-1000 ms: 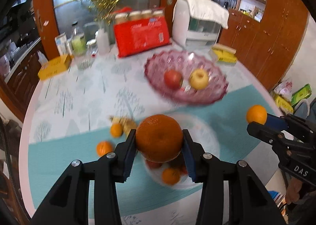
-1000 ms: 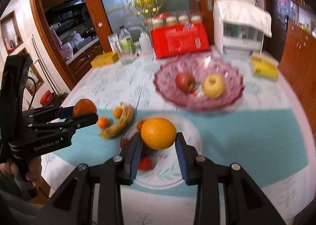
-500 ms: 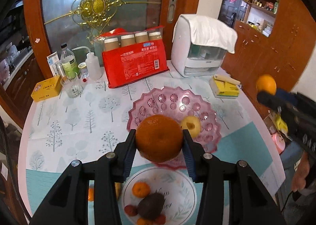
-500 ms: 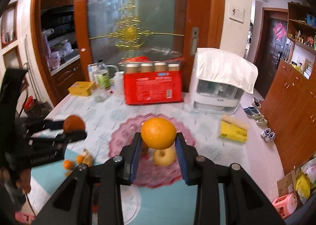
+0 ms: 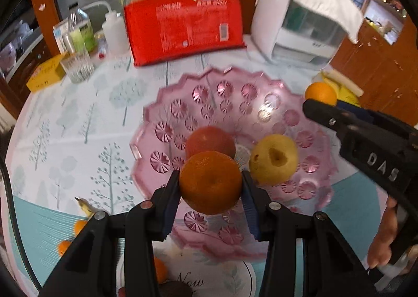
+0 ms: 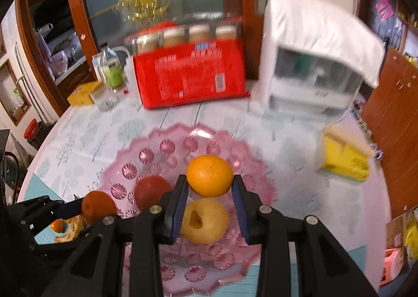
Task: Organize fruits
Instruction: 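Carry both citrus fruits over the pink bowl and open both tools to drop them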
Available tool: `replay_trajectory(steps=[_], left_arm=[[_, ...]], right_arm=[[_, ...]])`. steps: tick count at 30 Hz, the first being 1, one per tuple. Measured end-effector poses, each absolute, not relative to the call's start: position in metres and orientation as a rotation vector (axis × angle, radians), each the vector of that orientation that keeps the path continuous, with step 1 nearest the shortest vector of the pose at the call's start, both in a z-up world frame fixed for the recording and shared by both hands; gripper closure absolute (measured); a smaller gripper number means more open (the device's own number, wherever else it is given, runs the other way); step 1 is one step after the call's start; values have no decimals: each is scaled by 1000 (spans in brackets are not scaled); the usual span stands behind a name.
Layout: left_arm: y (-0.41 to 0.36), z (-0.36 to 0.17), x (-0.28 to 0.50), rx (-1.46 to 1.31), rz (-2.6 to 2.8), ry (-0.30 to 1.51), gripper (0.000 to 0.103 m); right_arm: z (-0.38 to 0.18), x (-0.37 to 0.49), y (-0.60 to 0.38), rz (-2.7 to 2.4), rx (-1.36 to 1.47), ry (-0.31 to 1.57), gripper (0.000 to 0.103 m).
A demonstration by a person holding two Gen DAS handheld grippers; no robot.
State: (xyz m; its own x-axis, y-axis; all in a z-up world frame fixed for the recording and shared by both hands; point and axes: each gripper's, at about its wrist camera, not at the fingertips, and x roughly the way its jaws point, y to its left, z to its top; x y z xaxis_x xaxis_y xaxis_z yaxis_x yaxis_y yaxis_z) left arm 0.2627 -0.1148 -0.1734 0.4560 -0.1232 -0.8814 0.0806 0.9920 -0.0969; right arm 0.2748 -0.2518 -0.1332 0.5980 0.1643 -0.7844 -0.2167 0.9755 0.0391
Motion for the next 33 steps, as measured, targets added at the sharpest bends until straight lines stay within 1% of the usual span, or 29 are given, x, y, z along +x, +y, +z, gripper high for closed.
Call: replay_trajectory(steps=[4,14,15,17,18,19,22,27,33], left_arm=[[-118,-190,270,-34,-94,1106,60],[-115,-215,287,-36,-35,1141,58],[-115,-217,287,-37,-31,1143,57],[-114,-217,288,-39,-29,1141,42],[-114,-216,288,-38,-21,1137,28],[-113,-215,287,-36,-8,1128,22],[-114,-212,285,-12,-2,1105,19],[-115,-209,280,2,-18,1109,19],[-114,-204,275,-9,-2,1116,19]], right_arm=[[-160,286,-251,247,-52,948,68],[-193,306,-244,285,-39,997,68],[-195,307,-243,283,-43,1002,68],[-199,308,-242,288,-39,1007,68],[-201,308,-242,289,-33,1013,68],[-202,309,-243,289,-23,1019,67],[-202,310,-247,292,19,1021,66],[-197,307,-253,285,54,1012,59],[-191,297,-252,279,32,989,59]])
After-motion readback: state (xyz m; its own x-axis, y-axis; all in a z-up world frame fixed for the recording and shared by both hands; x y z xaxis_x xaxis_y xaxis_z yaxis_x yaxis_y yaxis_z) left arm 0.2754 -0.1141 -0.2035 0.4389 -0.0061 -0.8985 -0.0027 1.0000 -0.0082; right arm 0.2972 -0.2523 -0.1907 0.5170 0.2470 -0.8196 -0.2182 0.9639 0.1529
